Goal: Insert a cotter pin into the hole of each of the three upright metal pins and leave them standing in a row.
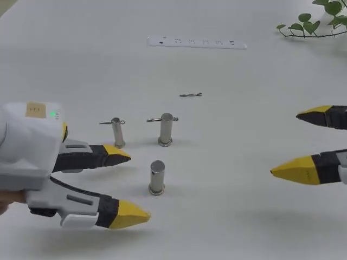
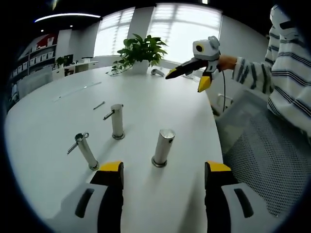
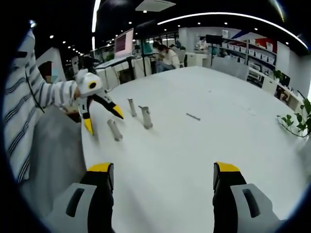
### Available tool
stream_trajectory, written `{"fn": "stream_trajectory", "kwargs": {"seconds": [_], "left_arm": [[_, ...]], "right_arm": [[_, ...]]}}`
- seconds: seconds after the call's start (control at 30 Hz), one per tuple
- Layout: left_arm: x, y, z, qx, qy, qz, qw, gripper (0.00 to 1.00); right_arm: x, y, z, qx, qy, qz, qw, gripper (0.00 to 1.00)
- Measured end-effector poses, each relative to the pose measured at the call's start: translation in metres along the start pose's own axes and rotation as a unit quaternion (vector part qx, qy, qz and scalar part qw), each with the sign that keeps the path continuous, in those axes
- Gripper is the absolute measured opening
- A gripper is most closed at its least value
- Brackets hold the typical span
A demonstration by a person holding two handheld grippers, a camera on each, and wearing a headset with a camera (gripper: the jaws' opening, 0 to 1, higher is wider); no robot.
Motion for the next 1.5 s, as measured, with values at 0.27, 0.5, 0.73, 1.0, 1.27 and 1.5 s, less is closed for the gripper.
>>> {"fn": "stream_trajectory", "kwargs": {"seconds": [0.27,0.5,0.73,1.0,1.27,1.5], "left_arm": [[0.003,-0.011,0.003,0.043,-0.024,-0.054,0.9974,0.95],[-0.001,-0.017,0.002,0.059,-0.028,-0.049,0.9966,0.99],[-0.006,-0.02,0.001,0.066,-0.04,-0.047,0.9959,0.99],[-0.009,-0.028,0.004,0.088,-0.065,-0.06,0.9921,0.99],[-0.016,-0.038,0.008,0.102,-0.075,-0.053,0.9905,0.99],[-0.019,-0.042,0.006,0.102,-0.088,-0.046,0.9899,0.99]], "right_arm": [[0.009,0.008,-0.014,0.012,-0.036,0.041,0.9984,0.83],[0.023,0.016,-0.03,0.022,-0.056,0.061,0.9963,0.81],[0.032,0.026,-0.045,0.03,-0.092,0.096,0.9906,0.76],[0.043,0.044,-0.059,0.045,-0.066,0.092,0.9925,0.73],[0.051,0.067,-0.067,0.062,-0.065,0.102,0.9907,0.72],[0.066,0.086,-0.075,0.083,-0.075,0.114,0.9872,0.7]]}}
Point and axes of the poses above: the centre of the closed fingertips' face, and the gripper's own axes: y roughly forward along the fingers, z roughly to its left, x roughly out of its top, the point moved 8 cm from there along -y, roughly backward along the fingers, and after that the axes turned 6 degrees about -z, right-handed, at the moved point
